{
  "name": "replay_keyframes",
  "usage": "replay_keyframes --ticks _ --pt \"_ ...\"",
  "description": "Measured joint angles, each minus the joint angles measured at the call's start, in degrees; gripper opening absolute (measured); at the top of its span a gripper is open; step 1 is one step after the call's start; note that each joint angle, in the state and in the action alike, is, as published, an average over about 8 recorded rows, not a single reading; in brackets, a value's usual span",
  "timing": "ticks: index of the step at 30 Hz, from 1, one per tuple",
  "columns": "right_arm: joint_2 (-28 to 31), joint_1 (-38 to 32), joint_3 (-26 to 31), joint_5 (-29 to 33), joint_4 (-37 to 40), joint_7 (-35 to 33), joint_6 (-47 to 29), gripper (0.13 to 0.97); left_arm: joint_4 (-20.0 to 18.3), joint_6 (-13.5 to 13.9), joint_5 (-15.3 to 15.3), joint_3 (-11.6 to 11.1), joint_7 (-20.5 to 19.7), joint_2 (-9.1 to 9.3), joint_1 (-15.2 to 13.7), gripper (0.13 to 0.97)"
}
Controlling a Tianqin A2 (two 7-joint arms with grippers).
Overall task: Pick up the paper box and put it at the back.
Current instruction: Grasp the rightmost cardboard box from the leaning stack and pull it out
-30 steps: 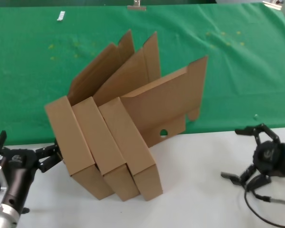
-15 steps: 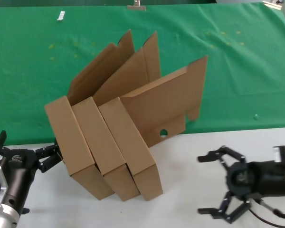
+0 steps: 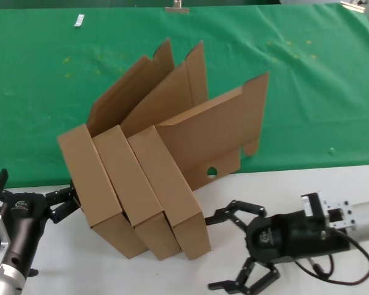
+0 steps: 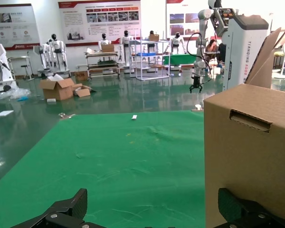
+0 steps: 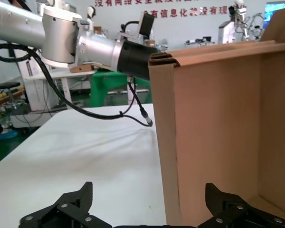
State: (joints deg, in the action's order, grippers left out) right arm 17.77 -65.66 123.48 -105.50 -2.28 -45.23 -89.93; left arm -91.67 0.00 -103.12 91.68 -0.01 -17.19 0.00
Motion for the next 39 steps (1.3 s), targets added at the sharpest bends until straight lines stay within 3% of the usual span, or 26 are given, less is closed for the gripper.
replay_keyframes --ticks 4,8,17,25,34,39 --pt "-1.6 -0.4 -0.7 1.3 0.5 -0.4 0.0 0.810 0.0 0.0 0.0 0.0 0.0 0.00 0.0 0.966" --pt "-2.7 -0.9 -1.6 2.8 0.9 -0.8 0.0 0.810 0.0 0.0 0.0 0.0 0.0 0.00 0.0 0.966" --pt "-3.7 -1.8 -4.3 6.8 1.6 -1.4 1.2 0.635 0.0 0.0 0.0 0.0 0.0 0.00 0.0 0.966" --pt "-3.6 -2.1 -6.2 10.1 1.7 -2.1 3.2 0.422 0.0 0.0 0.0 0.0 0.0 0.00 0.0 0.966" --pt "-3.2 -2.3 -8.2 12.5 1.7 -2.3 4.0 0.267 0.0 0.0 0.0 0.0 0.0 0.00 0.0 0.966" --pt "-2.8 -2.6 -9.2 13.3 1.7 -2.2 3.4 0.222 0.0 0.0 0.0 0.0 0.0 0.00 0.0 0.966"
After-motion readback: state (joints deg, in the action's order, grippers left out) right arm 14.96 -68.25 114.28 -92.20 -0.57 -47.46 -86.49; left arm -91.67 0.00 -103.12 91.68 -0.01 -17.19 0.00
